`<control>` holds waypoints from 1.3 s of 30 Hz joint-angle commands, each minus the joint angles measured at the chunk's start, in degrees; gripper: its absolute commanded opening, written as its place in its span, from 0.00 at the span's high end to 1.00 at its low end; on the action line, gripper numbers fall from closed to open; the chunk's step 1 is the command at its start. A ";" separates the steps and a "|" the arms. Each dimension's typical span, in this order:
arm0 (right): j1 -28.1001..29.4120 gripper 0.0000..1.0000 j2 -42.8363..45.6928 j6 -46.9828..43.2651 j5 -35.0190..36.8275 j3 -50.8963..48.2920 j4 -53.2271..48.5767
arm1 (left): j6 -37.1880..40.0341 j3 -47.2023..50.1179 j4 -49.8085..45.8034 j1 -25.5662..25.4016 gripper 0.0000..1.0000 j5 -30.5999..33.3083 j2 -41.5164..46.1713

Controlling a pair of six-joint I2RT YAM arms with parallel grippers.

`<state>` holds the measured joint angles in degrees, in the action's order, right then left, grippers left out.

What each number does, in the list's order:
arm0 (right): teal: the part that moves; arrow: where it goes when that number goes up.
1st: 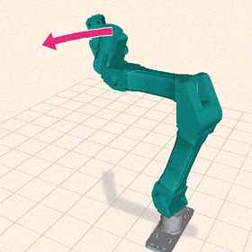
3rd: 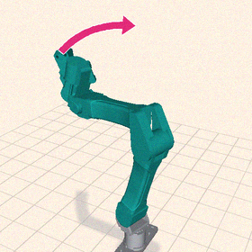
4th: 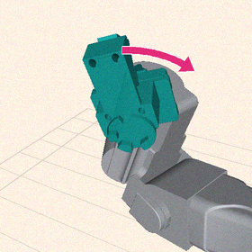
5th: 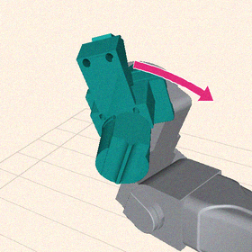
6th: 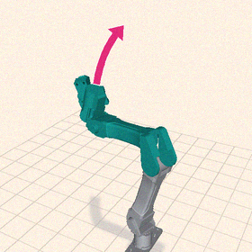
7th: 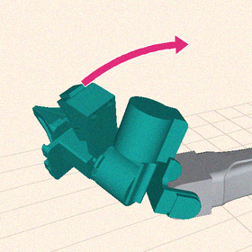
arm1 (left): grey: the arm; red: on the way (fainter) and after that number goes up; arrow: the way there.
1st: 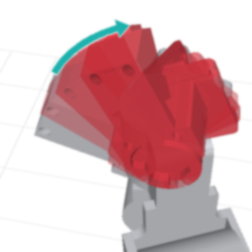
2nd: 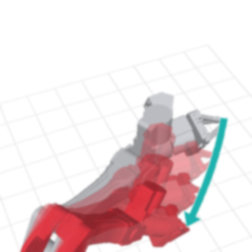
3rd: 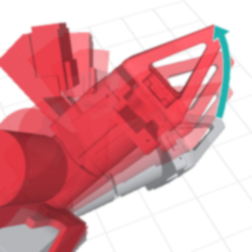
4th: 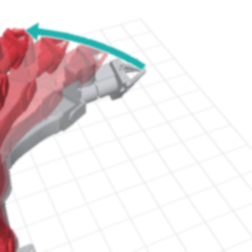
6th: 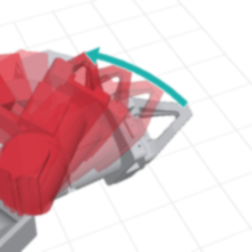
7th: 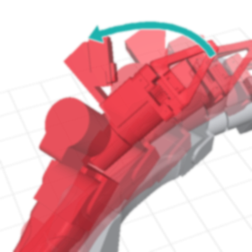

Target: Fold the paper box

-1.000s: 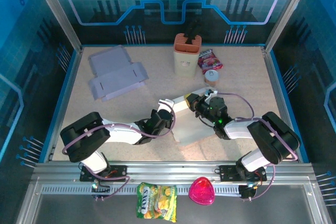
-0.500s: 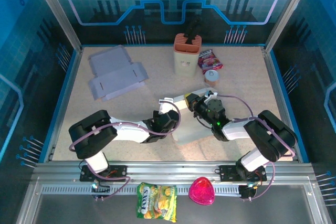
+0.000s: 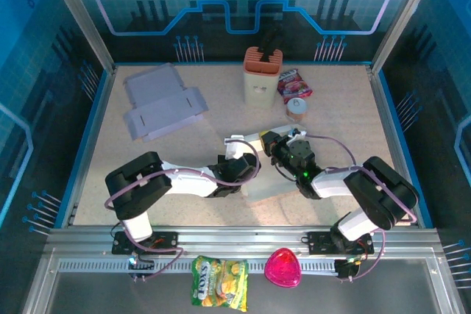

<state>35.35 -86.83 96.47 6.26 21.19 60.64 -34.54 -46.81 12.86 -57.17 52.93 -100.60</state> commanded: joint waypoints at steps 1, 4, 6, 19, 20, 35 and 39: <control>2.94 1.00 0.51 0.08 -4.42 -1.60 -4.91 | -3.99 -2.48 -2.45 0.04 1.00 0.36 -1.61; 2.96 1.00 1.25 0.09 -4.33 -1.44 -6.25 | -9.37 -4.23 -9.29 0.04 1.00 2.95 -1.49; 2.97 1.00 2.19 -0.49 -4.50 -1.20 -7.91 | -13.35 -5.91 -15.17 0.17 1.00 4.55 -1.49; -3.25 0.16 32.74 -19.40 -4.75 7.30 -51.44 | -0.24 0.69 -10.16 5.47 1.00 -0.10 5.82; -4.61 0.15 34.67 -20.85 -5.31 8.18 -54.81 | 2.21 1.82 -8.05 6.38 1.00 -2.11 6.92; -17.81 0.34 29.52 -36.13 -18.91 17.29 -61.12 | 23.26 6.47 -2.90 19.07 1.00 -30.38 14.10; -22.18 0.35 28.54 -43.32 -21.94 15.58 -59.33 | 23.34 6.85 -2.73 22.46 1.00 -38.25 14.62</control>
<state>16.34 -58.54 59.79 -12.19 37.17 -0.36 -13.45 -41.04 9.54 -36.75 23.05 -87.68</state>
